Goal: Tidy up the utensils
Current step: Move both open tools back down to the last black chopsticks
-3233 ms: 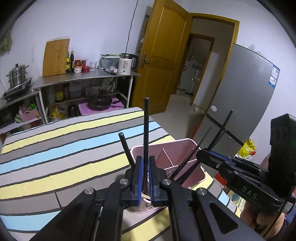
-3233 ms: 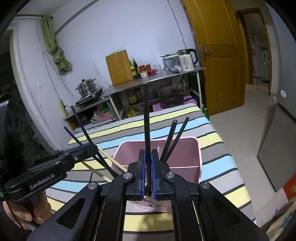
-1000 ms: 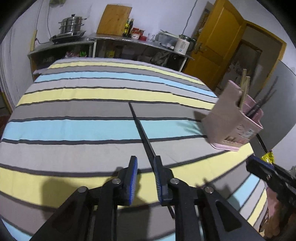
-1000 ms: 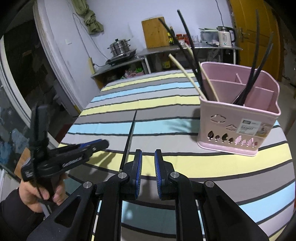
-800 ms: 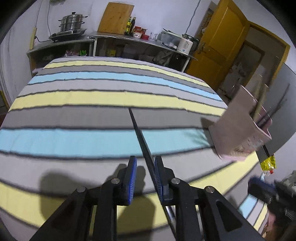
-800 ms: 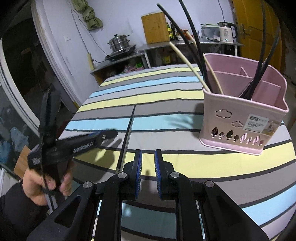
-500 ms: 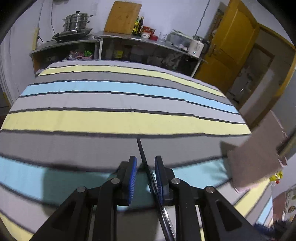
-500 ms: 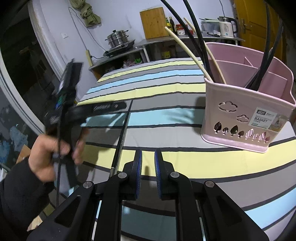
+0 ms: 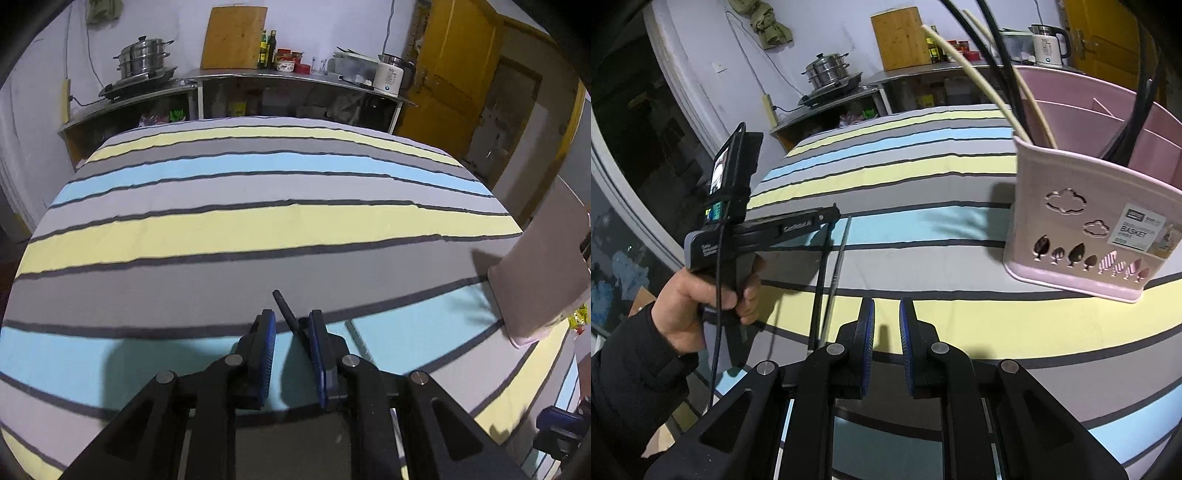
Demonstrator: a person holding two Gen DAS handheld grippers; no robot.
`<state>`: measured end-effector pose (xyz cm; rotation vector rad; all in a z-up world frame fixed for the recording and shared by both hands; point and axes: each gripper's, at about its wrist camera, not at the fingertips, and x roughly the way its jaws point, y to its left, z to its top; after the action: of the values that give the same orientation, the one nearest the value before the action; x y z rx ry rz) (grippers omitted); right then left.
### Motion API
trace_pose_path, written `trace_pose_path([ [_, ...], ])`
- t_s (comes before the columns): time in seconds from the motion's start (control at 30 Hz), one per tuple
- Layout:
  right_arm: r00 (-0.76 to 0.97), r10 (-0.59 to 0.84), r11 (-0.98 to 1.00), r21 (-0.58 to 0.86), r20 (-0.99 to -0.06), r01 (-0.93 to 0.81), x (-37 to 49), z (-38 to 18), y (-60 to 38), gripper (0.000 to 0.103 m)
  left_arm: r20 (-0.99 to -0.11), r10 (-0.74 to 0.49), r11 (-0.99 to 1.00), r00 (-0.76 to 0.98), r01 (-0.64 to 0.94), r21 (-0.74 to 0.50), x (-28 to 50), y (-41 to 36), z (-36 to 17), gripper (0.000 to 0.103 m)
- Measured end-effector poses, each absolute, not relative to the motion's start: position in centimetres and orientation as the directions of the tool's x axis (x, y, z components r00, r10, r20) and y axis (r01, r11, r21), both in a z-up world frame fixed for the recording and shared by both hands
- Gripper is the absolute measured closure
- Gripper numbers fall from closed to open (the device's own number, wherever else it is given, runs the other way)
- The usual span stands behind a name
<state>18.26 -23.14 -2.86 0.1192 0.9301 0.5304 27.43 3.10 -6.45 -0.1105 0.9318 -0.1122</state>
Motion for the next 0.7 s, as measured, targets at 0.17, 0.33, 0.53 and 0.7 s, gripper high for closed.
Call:
trace_pose_path([
  [0.17, 0.48, 0.488, 0.862, 0.317, -0.729, -0.395, 17.9, -2.8, -22.8, 0.089, -0.801, -0.17, 0.98, 0.574, 0.014, -0.198, 25.5, 4.0, -6.3, 0.083],
  [0.33, 0.487, 0.483, 0.867, 0.317, -0.728, -0.385, 17.9, -2.8, -23.3, 0.089, -0.799, -0.221, 0.958, 0.559, -0.03, -0.286, 23.4, 3.9, -6.2, 0.083],
  [0.53, 0.488, 0.484, 0.865, 0.314, -0.727, -0.39, 17.6, -2.6, -23.1, 0.089, -0.803, -0.146, 0.977, 0.578, -0.046, -0.21, 22.4, 2.2, -6.3, 0.082],
  [0.7, 0.484, 0.487, 0.862, 0.312, -0.727, -0.4, 17.6, -2.4, -22.5, 0.089, -0.81, -0.09, 0.994, 0.58, 0.0, -0.11, 22.3, 1.4, -6.2, 0.091],
])
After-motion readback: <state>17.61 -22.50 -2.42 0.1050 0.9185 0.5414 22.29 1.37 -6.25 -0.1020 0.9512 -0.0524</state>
